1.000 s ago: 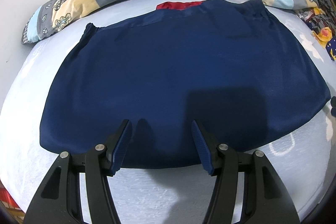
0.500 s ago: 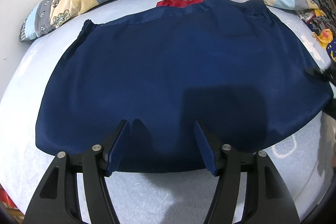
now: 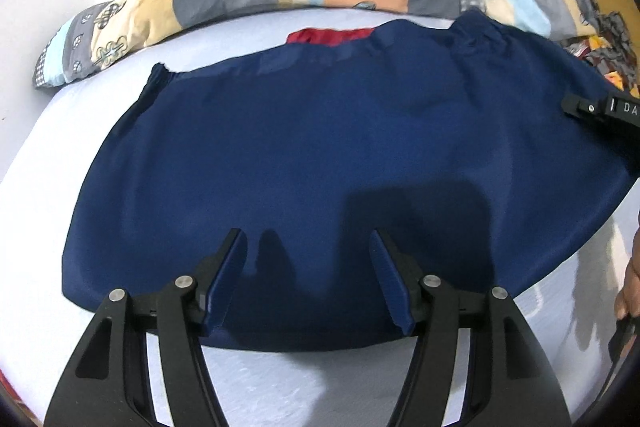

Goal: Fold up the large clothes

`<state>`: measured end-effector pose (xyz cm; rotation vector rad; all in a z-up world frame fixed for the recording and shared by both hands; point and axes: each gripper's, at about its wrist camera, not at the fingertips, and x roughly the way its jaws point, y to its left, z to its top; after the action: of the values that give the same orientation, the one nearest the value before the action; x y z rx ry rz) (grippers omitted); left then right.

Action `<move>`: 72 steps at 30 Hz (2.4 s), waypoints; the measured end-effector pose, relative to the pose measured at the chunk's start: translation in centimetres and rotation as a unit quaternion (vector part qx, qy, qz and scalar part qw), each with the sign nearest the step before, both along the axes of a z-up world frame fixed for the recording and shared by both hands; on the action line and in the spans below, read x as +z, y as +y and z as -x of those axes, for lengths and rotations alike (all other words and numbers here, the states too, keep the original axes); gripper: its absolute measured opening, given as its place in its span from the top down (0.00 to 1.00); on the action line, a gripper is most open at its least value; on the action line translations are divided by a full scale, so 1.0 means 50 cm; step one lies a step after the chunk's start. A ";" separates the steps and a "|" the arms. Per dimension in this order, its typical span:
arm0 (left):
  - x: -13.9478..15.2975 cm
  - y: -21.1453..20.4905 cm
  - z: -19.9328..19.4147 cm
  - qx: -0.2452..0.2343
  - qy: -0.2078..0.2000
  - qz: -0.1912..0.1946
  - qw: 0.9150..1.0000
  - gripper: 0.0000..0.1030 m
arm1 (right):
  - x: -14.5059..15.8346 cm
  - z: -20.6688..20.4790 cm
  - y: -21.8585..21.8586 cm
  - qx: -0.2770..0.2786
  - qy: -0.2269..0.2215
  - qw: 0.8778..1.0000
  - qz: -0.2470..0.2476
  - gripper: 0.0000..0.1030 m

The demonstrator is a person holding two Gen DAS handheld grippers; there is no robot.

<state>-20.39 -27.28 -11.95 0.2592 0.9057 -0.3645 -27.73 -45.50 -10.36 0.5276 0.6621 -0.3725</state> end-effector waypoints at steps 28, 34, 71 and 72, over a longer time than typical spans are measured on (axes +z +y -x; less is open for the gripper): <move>-0.057 -0.046 -0.042 0.046 -0.035 -0.021 0.998 0.29 | 0.037 -0.006 0.062 0.042 0.035 0.995 0.087 0.85; -0.057 -0.050 -0.038 0.046 -0.033 -0.023 0.998 0.29 | 0.041 -0.007 0.068 0.042 0.035 0.994 0.091 0.85; 0.022 0.156 -0.080 0.091 -0.033 -0.003 0.995 0.30 | 0.116 -0.048 0.172 0.038 0.009 0.992 0.117 0.85; 0.029 0.174 -0.086 0.100 -0.034 0.002 0.994 0.30 | 0.118 -0.051 0.179 0.032 0.009 0.993 0.112 0.85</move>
<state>-16.10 -18.55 -10.50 0.1751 0.8562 -0.1713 -25.17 -36.55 -4.46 0.2893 0.6431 -0.3849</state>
